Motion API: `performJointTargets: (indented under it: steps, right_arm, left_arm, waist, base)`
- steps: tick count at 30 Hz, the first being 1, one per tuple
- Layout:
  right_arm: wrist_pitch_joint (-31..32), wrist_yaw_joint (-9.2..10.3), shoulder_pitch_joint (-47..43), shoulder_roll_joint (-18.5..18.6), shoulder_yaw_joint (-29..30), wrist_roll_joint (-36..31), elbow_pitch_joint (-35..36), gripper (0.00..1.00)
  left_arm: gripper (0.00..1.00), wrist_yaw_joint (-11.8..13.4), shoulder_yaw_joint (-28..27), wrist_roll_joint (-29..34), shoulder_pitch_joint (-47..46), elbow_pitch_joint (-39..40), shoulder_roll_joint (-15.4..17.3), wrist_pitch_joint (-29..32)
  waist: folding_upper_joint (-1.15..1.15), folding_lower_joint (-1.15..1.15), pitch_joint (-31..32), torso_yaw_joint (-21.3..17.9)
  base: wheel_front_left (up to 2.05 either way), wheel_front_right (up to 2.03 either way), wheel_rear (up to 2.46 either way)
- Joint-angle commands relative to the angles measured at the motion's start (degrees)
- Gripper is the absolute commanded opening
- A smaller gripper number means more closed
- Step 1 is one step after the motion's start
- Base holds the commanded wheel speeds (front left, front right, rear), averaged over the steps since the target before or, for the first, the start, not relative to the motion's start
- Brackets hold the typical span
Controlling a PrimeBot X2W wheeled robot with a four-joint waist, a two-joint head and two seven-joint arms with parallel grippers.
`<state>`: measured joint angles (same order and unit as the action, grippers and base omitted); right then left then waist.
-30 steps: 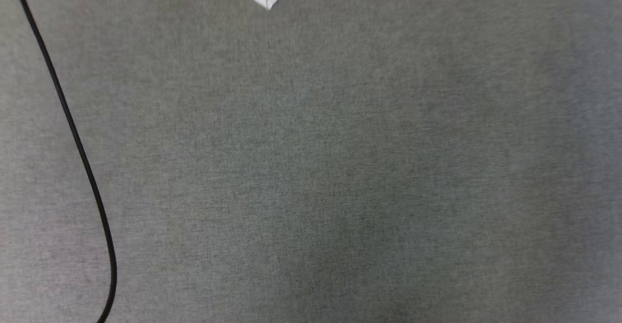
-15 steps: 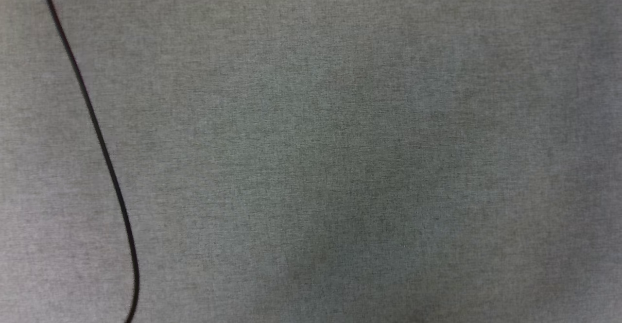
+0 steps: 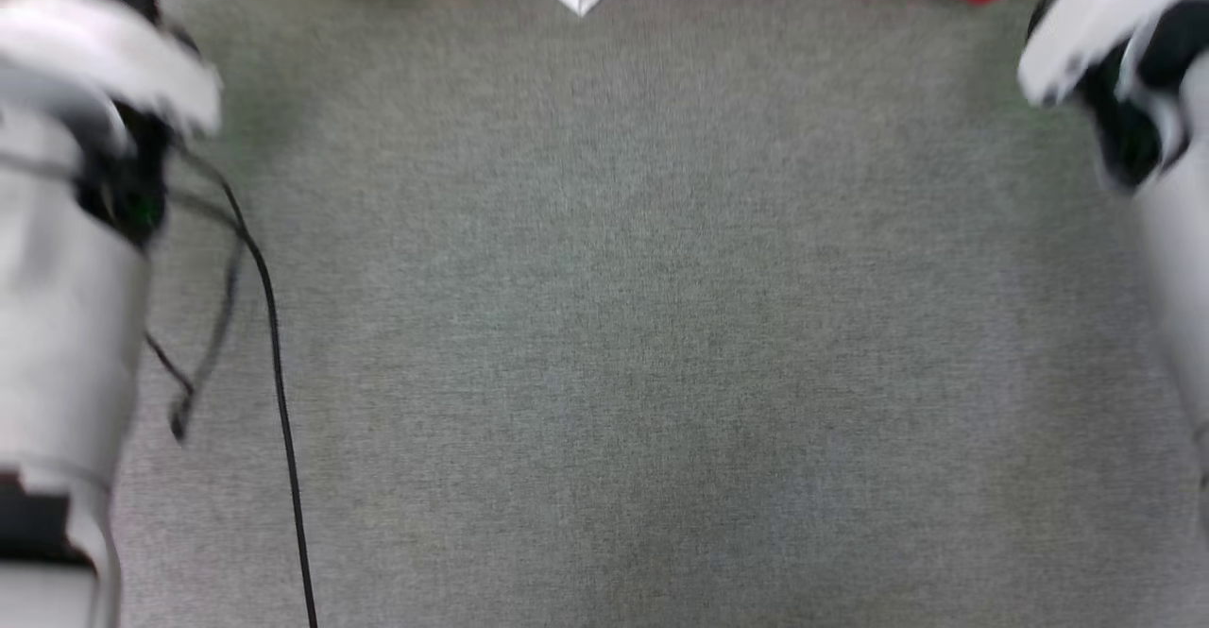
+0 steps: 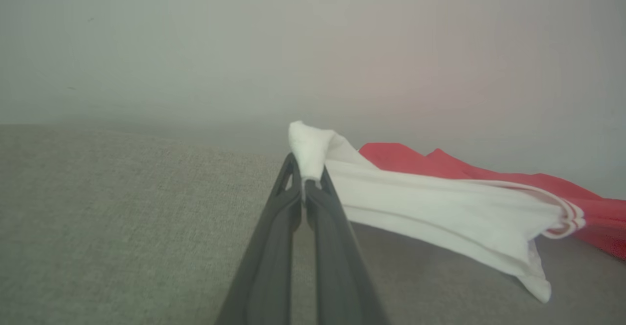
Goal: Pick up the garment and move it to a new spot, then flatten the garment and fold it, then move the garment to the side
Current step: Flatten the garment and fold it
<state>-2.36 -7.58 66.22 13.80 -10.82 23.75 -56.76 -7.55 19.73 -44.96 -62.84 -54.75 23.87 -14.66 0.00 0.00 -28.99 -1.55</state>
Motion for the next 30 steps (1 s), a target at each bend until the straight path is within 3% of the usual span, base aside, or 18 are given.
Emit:
performJointTargets:
  steps: [1, 8, 12, 24, 30]
  right_arm:
    - [-0.56, 0.15, -2.03, 1.01, -0.29, 0.97, 0.55, 0.0]
    - [-2.87, 0.22, -16.62, 4.31, -4.4, 7.16, 5.73, 0.0]
    - [-3.61, 0.32, -23.94, 6.4, -5.66, 9.01, 8.6, 0.0]
    - [-3.81, 0.44, -45.59, 8.13, -2.4, 8.58, 20.93, 0.0]
    - [-0.29, 0.45, -57.71, 6.03, 2.44, 5.81, 30.09, 0.0]
  left_arm:
    - [0.0, 0.2, -0.41, -0.54, 2.31, 0.33, 0.85, -0.38]
    - [0.0, 0.19, -2.51, -3.03, 19.61, 6.32, 2.18, -0.63]
    - [0.0, 1.5, -4.45, -3.07, 28.96, 10.28, 2.64, -0.65]
    - [0.0, 8.78, -6.6, -5.15, 52.11, 25.48, 4.43, 1.4]
    - [0.0, 13.51, -7.72, -7.59, 63.14, 35.63, 4.73, 4.54]
  waist:
    - [0.0, 0.0, 2.99, 0.2]
    - [0.0, 0.0, 9.71, 0.39]
    - [0.0, 0.0, 13.51, 0.8]
    - [0.0, 0.0, 21.36, 1.72]
    - [0.0, 0.0, 23.8, 1.92]
  base:
    - [0.0, 0.0, 0.0]
    - [0.0, 0.0, 0.0]
    - [0.0, 0.0, 0.0]
    - [0.0, 0.0, 0.0]
    - [0.0, 0.0, 0.0]
